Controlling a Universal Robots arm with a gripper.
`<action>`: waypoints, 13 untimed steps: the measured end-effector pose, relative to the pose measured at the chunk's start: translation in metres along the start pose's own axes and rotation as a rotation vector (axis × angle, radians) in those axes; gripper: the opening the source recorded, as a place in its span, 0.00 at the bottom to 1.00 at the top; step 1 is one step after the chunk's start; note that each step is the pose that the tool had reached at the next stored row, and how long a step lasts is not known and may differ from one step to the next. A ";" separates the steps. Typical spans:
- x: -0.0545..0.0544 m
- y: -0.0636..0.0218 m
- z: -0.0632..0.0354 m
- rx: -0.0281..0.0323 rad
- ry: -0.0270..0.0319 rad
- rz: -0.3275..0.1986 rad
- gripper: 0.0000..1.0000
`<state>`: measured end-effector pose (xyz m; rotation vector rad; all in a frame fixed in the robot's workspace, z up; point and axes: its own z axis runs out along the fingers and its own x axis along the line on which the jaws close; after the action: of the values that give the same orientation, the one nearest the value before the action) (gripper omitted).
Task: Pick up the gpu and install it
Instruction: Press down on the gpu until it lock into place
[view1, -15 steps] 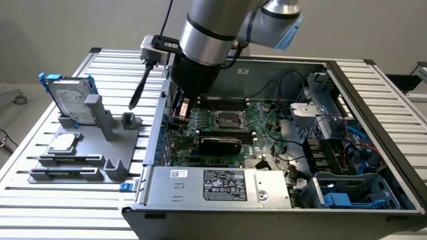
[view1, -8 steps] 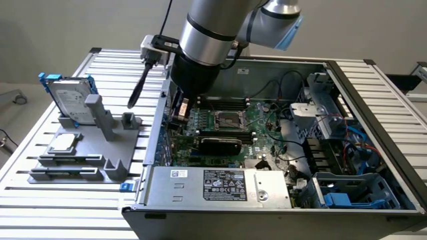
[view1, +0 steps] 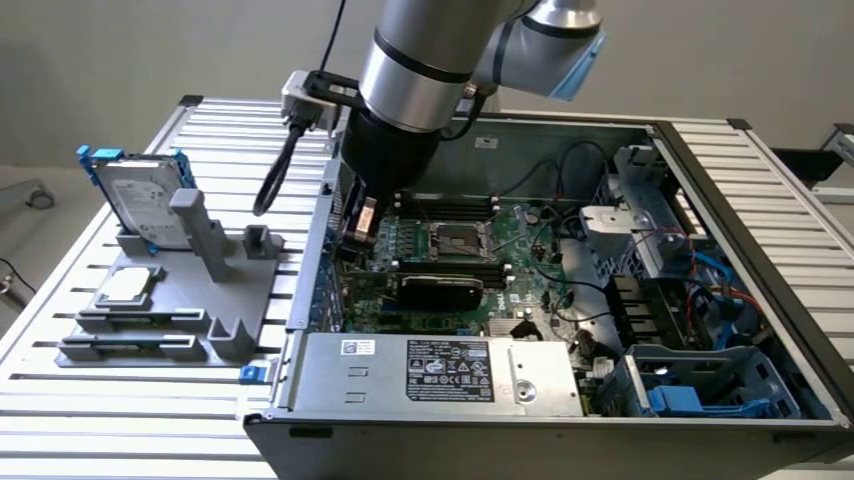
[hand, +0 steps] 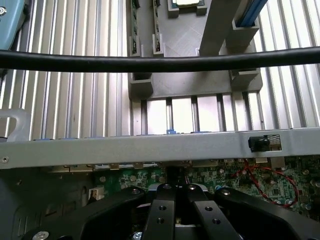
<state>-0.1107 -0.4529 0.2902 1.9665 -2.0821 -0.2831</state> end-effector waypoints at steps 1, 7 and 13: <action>0.000 -0.0001 0.0002 0.0000 0.0021 0.003 0.11; 0.000 -0.0004 0.0011 -0.0001 0.0093 0.019 0.11; 0.000 -0.0003 0.0011 -0.0016 0.0053 0.033 0.11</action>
<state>-0.1108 -0.4527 0.2890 1.9277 -2.1084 -0.2725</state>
